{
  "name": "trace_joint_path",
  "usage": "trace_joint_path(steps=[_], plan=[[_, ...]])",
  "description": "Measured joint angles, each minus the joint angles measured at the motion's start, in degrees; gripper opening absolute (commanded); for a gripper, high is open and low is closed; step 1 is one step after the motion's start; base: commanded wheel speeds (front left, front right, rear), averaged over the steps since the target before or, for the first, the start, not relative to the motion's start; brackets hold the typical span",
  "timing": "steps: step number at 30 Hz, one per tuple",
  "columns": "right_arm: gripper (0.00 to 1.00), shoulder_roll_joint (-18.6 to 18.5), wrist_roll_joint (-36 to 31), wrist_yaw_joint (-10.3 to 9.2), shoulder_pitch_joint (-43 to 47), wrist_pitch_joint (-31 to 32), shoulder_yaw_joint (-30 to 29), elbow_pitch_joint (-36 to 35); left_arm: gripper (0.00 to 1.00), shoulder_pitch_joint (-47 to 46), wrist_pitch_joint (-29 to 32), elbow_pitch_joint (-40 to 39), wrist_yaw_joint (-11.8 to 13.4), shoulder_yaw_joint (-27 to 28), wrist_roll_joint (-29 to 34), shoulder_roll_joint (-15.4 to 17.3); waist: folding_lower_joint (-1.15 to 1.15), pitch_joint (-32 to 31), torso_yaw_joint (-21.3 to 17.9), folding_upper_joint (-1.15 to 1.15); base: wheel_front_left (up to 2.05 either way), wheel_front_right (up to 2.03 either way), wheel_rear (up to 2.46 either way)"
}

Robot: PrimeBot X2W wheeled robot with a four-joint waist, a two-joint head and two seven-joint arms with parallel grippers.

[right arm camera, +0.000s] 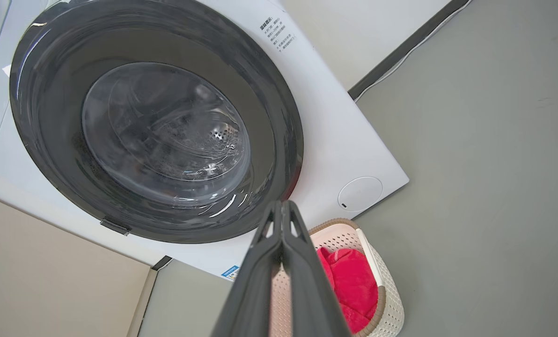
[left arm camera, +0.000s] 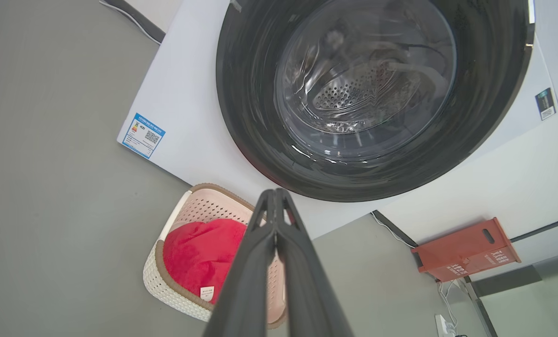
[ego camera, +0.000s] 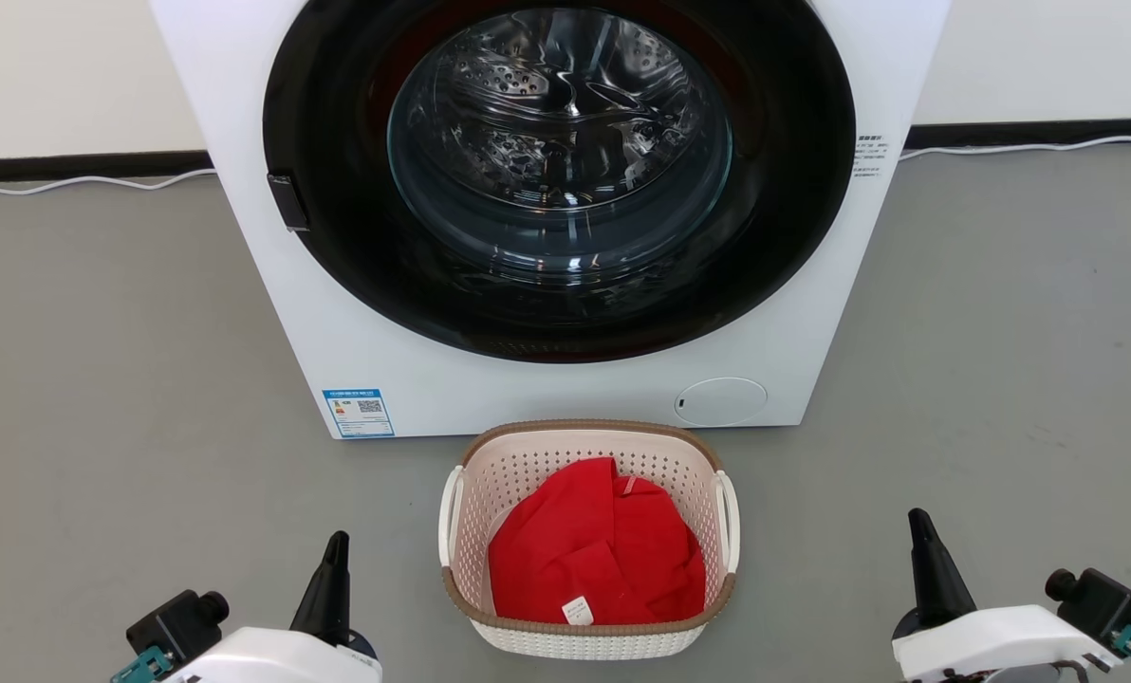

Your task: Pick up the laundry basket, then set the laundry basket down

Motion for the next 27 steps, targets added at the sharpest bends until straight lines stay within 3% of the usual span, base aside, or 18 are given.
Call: trace_joint_path(steps=[27], plan=[[0.00,0.1,15.7,0.00,-0.2,4.1,-2.1,-1.8,0.00,-0.9,4.4,-0.7,-0.8,2.8,-14.9,0.0,0.00,-0.1,0.5,0.00,0.00,0.00,0.00]])
